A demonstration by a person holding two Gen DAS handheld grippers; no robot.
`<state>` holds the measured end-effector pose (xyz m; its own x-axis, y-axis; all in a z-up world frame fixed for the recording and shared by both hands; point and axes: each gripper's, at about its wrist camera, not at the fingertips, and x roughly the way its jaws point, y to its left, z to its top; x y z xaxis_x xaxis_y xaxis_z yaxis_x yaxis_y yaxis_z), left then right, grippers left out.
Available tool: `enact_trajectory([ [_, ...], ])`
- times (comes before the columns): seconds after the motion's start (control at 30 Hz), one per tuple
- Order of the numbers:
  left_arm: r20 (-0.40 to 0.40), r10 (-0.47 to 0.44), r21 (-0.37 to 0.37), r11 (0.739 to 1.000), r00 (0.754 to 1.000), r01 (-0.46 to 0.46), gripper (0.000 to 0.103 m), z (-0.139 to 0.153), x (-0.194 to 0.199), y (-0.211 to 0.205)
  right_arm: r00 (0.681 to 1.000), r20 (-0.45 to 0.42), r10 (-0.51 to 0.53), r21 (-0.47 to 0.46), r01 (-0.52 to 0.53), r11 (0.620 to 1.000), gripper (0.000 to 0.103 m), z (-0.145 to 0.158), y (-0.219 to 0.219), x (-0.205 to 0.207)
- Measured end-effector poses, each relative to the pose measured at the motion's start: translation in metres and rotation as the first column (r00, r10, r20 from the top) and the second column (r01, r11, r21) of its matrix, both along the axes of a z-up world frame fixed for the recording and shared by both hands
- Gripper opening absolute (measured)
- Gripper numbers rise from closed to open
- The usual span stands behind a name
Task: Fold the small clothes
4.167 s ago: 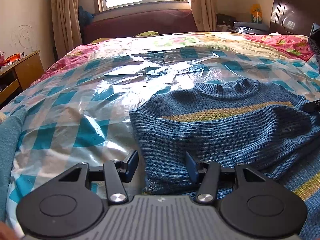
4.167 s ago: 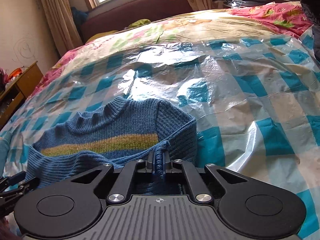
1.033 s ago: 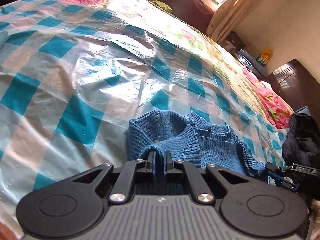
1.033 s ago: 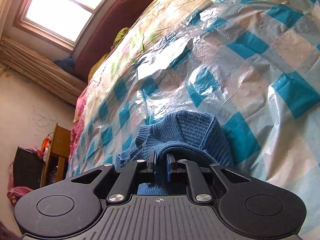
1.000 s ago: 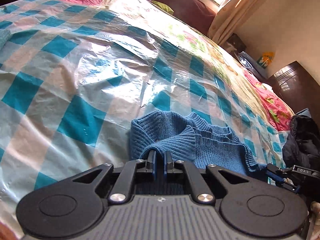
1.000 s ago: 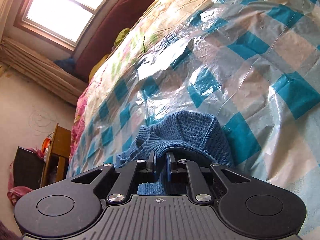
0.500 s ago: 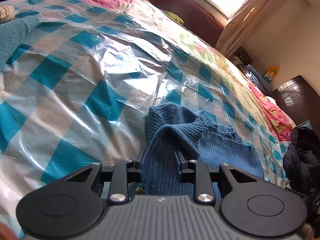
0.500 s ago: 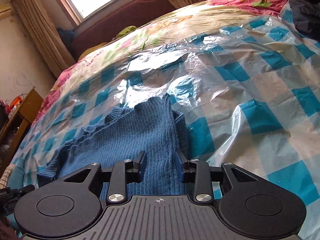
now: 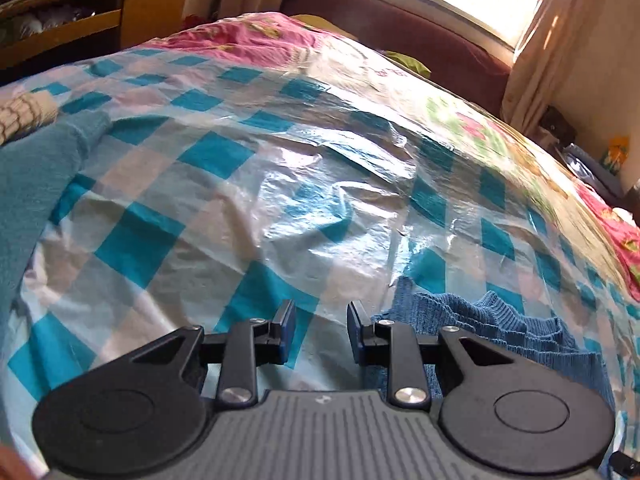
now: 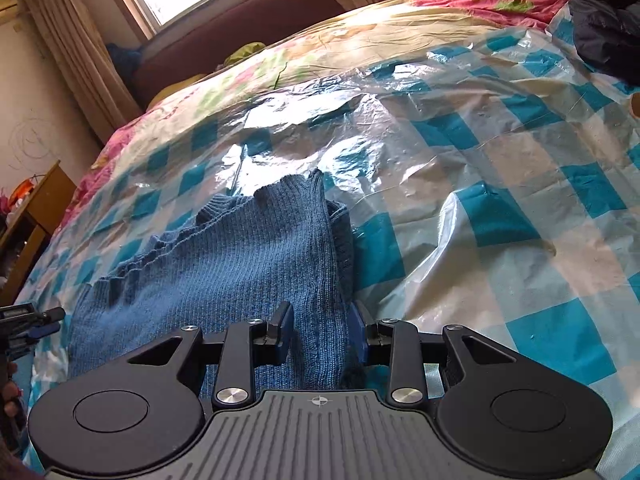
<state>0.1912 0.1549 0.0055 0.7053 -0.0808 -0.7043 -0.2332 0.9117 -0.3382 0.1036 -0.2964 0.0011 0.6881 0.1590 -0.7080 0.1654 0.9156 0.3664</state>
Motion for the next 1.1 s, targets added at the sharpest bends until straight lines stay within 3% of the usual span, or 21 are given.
enact_trajectory([
  [0.13, -0.020, -0.085, -0.020, 0.996, 0.996, 0.085, 0.033, -0.001, -0.036, -0.002, 0.999, 0.014, 0.033, -0.009, -0.033, 0.999, 0.032, 0.002, 0.004, -0.007],
  [0.2, -0.030, -0.150, -0.045, 0.988, 0.988, 0.148, 0.038, -0.005, -0.057, -0.011, 0.998, 0.018, 0.060, -0.021, -0.060, 0.998, 0.032, 0.002, 0.007, -0.012],
  [0.33, -0.065, -0.227, -0.055, 0.973, 0.972, 0.224, 0.039, -0.021, -0.076, -0.026, 0.995, 0.002, 0.101, -0.036, -0.101, 0.994, 0.032, -0.001, 0.013, -0.015],
  [0.43, -0.078, -0.246, -0.064, 0.968, 0.966, 0.241, 0.038, -0.027, -0.080, -0.034, 0.994, -0.015, 0.109, -0.028, -0.110, 0.994, 0.032, -0.003, 0.012, -0.015],
  [0.6, -0.036, -0.262, -0.056, 0.964, 0.964, 0.260, 0.038, -0.019, -0.083, -0.035, 0.994, -0.025, 0.102, -0.007, -0.102, 0.995, 0.028, -0.002, 0.005, -0.014],
  [1.1, -0.057, -0.323, -0.081, 0.945, 0.945, 0.318, 0.038, -0.024, -0.085, -0.041, 0.993, -0.048, 0.112, -0.010, -0.113, 0.994, 0.031, -0.004, 0.001, -0.025],
])
